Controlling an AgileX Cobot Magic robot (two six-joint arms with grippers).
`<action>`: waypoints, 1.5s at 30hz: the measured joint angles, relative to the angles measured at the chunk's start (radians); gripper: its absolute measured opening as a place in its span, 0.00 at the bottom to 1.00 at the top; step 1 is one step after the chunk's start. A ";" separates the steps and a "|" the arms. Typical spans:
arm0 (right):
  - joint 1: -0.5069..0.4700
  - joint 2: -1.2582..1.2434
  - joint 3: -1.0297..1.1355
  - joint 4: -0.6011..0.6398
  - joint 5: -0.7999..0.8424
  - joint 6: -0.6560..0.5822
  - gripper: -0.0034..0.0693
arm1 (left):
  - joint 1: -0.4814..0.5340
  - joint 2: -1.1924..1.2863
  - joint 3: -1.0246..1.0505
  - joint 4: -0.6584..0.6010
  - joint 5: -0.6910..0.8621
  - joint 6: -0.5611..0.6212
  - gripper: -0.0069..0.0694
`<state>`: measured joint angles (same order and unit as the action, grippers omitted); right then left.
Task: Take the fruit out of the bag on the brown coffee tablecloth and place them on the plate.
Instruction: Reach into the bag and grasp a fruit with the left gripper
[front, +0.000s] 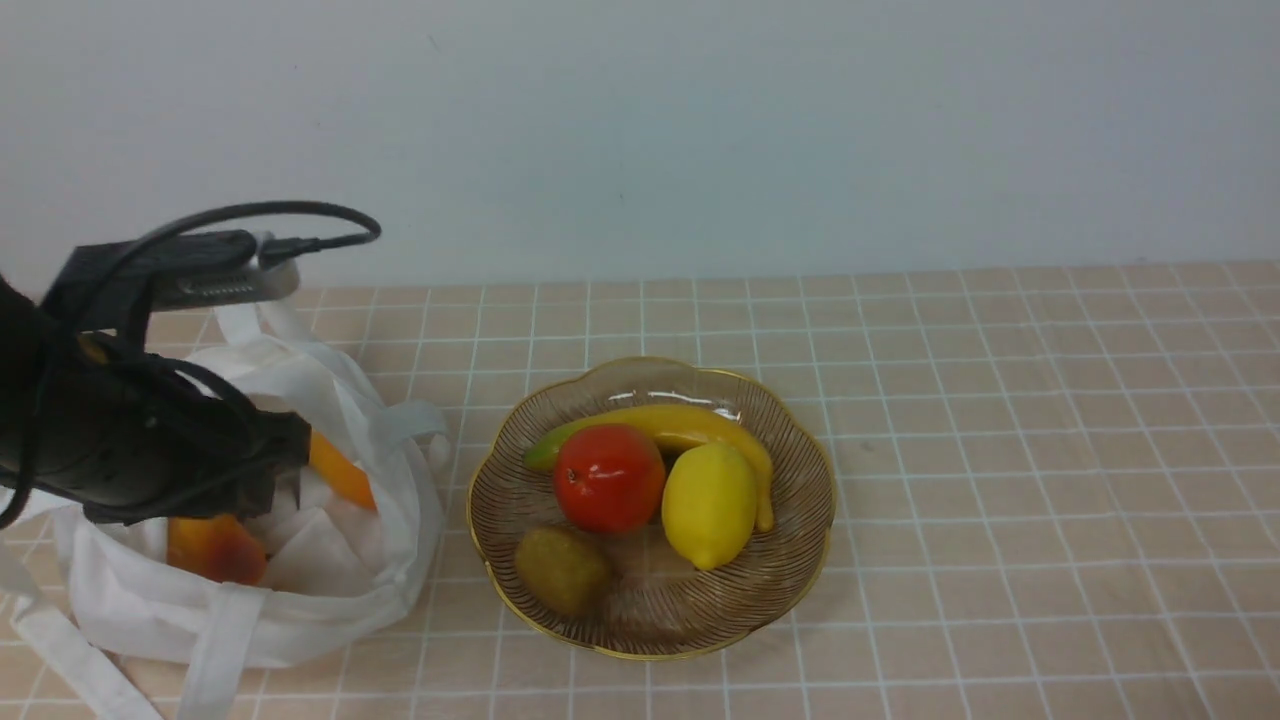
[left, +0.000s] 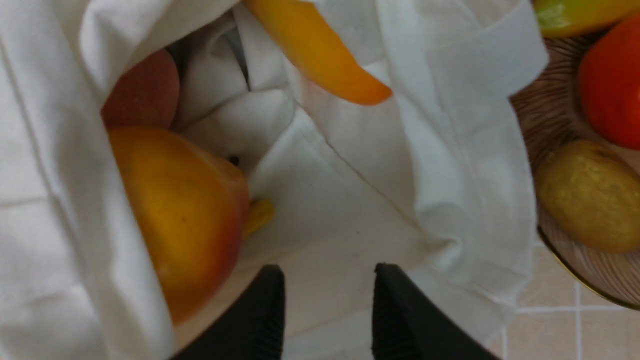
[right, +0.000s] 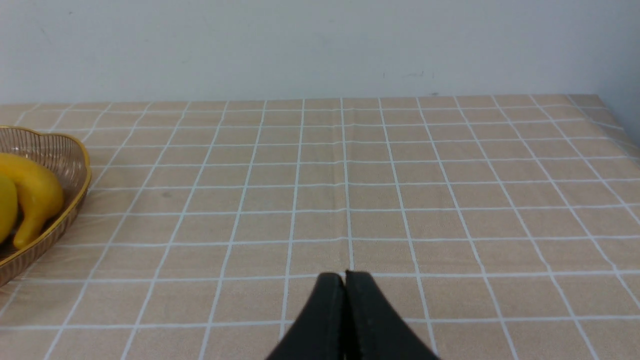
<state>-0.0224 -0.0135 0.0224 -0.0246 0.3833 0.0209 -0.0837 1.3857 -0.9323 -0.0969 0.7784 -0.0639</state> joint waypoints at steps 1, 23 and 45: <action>0.000 0.000 0.000 0.000 0.000 0.000 0.02 | 0.000 0.021 0.000 0.016 -0.007 0.000 0.51; 0.000 0.000 0.000 0.000 0.000 0.000 0.02 | -0.001 0.136 -0.004 0.558 0.059 -0.425 0.87; 0.000 0.000 0.000 0.000 0.000 0.000 0.02 | -0.001 0.228 -0.019 0.572 0.067 -0.447 0.70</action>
<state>-0.0224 -0.0135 0.0224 -0.0246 0.3833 0.0209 -0.0846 1.6137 -0.9516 0.4747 0.8459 -0.5113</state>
